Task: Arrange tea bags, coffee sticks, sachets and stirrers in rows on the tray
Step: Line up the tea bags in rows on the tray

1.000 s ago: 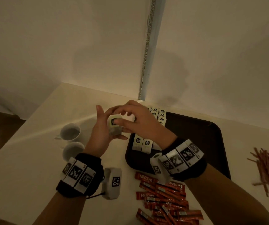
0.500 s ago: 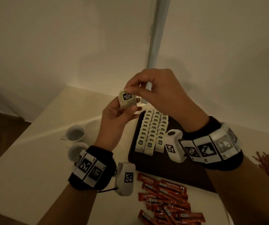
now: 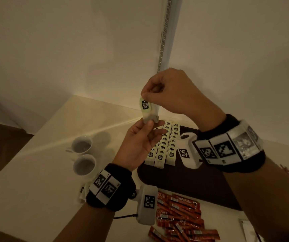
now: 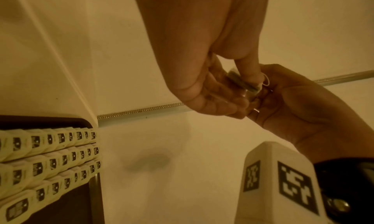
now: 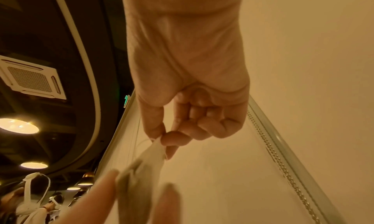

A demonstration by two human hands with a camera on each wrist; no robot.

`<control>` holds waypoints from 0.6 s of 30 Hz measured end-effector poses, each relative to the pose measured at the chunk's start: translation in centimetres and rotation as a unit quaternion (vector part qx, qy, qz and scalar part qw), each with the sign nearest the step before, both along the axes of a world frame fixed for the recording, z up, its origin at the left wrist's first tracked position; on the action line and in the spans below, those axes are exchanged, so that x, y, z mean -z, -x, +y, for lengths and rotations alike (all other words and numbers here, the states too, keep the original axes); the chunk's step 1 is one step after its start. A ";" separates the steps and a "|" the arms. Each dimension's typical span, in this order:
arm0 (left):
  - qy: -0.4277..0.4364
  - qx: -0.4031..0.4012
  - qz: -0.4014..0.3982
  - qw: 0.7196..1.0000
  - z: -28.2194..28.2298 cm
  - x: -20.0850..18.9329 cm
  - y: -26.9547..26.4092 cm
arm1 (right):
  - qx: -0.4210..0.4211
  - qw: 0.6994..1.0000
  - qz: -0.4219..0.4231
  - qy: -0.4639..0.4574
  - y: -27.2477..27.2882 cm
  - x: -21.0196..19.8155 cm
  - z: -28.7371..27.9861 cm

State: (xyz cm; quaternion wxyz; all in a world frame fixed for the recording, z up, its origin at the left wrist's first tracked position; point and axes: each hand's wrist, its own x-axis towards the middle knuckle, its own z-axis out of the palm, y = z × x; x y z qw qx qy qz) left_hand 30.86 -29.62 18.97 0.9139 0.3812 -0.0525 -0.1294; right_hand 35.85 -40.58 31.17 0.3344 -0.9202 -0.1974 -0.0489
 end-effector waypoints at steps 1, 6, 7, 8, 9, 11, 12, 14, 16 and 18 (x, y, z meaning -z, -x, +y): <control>0.007 -0.001 0.004 1.000 0.0 0.1 0.0 | 0.004 1.000 0.006 -0.005 0.0 0.1 -0.1; 0.010 -0.034 0.013 0.999 0.0 -0.2 -0.1 | 0.005 0.999 0.020 -0.029 0.1 0.6 -0.6; 0.005 -0.044 0.014 0.999 0.0 -0.3 -0.1 | 0.006 0.999 0.022 -0.036 0.1 0.8 -0.7; 0.000 -0.054 0.015 0.998 0.1 -0.3 -0.2 | 0.007 0.999 0.024 -0.042 0.1 1.0 -0.8; -0.005 -0.064 0.016 0.998 0.1 -0.3 -0.2 | 0.008 0.999 0.026 -0.047 0.2 1.2 -0.8; -0.013 -0.073 0.014 0.997 0.2 -0.2 -0.3 | 0.005 0.998 0.032 -0.062 0.3 1.7 -1.0; -0.021 -0.074 0.010 0.997 0.3 -0.2 -0.3 | 0.003 0.997 0.034 -0.070 0.4 1.9 -1.1; -0.044 -0.074 0.000 0.996 0.1 -0.1 -0.2 | 0.002 0.996 0.036 -0.083 0.6 2.1 -1.2; -0.055 -0.072 -0.006 0.996 0.0 -0.1 -0.2 | 0.004 0.995 0.032 -0.093 0.8 2.0 -1.4; -0.064 -0.066 -0.014 0.996 -0.1 0.0 -0.1 | 0.002 0.994 0.027 -0.102 1.0 1.9 -1.5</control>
